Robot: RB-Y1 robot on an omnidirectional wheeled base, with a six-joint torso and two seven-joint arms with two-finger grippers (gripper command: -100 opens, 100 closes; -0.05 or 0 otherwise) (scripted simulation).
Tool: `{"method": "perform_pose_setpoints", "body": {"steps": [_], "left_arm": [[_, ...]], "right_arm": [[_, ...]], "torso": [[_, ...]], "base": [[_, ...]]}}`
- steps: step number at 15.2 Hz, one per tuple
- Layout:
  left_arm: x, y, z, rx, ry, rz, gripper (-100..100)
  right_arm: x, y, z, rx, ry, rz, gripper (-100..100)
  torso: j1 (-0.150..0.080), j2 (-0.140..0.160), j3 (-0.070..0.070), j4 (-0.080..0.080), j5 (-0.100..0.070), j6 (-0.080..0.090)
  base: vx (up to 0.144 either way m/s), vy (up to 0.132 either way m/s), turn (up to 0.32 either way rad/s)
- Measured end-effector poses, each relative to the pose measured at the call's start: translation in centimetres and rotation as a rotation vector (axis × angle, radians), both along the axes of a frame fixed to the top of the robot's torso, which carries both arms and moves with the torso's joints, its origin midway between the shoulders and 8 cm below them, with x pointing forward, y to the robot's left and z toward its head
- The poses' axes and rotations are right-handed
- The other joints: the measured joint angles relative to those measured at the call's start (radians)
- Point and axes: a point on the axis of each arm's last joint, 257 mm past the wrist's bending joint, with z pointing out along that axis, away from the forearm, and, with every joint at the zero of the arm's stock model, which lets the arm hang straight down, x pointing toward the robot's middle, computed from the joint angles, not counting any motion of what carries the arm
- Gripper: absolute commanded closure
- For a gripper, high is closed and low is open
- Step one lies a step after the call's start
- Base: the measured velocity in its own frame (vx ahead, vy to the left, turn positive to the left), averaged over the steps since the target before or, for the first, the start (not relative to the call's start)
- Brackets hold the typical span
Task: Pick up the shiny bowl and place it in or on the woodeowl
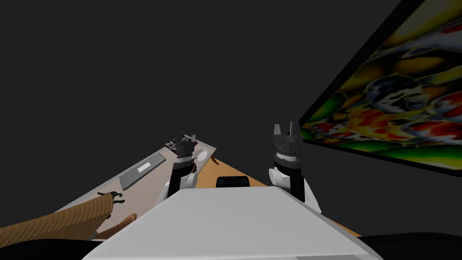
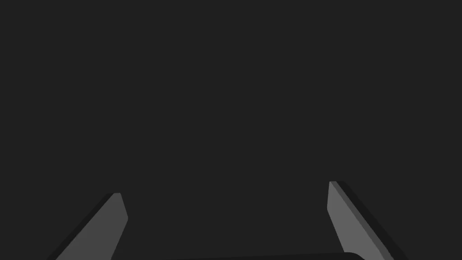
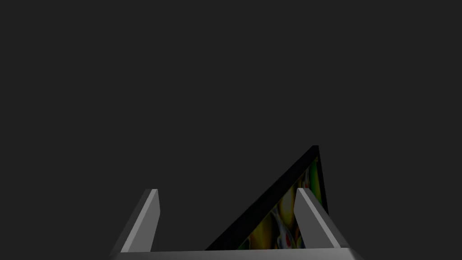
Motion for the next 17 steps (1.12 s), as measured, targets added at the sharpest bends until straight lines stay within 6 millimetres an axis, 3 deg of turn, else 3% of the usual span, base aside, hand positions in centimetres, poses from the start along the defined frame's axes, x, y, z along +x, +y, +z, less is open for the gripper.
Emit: {"method": "perform_pose_setpoints", "body": {"steps": [9,17], "left_arm": [[4.2,1.0,-6.5,0.015,0.188,-0.033,-100],[7.6,3.2,-12.7,-0.006,0.365,-0.025,-100]], "right_arm": [[0.0,0.0,0.0,0.000,0.000,0.000,0],[0.0,0.0,0.0,0.000,0.000,0.000,0]], "torso": [[0.001,-0.001,0.000,0.000,0.000,0.000],[0.001,0.000,0.000,0.000,0.000,0.000]], "base": [[0.003,0.011,-0.024],[0.000,0.005,-0.024]]}}
